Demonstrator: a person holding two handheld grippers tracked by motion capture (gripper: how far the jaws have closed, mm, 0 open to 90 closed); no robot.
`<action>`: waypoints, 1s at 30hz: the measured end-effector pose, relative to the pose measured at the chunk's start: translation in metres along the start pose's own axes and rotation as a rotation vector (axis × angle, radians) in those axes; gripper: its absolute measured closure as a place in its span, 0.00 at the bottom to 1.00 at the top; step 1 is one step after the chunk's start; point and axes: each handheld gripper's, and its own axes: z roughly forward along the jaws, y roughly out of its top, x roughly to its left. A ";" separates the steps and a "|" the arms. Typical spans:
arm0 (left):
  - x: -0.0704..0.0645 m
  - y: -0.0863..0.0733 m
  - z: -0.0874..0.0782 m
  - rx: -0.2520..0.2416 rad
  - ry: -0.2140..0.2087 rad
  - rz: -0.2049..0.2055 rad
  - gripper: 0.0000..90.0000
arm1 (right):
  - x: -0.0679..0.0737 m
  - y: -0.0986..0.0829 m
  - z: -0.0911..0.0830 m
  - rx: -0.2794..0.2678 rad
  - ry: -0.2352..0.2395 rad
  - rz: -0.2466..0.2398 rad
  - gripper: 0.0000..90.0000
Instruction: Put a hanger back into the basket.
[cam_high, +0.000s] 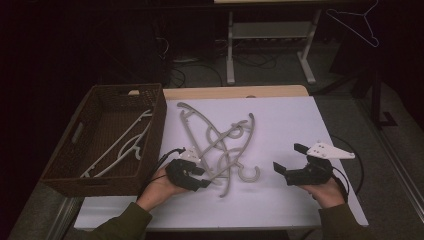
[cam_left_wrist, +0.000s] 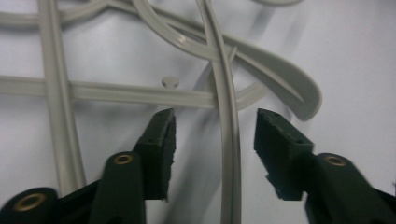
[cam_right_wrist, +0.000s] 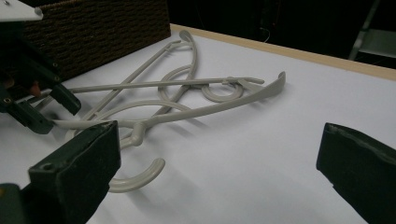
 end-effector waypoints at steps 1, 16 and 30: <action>0.001 0.000 0.000 0.013 -0.002 0.012 0.61 | 0.000 0.000 0.000 -0.001 0.000 0.000 0.00; -0.003 -0.012 -0.006 0.039 -0.013 -0.006 0.90 | 0.000 0.000 0.000 0.001 0.000 -0.001 0.00; -0.008 -0.020 -0.011 0.030 -0.004 -0.021 0.70 | 0.000 0.001 0.001 -0.002 -0.002 0.000 0.00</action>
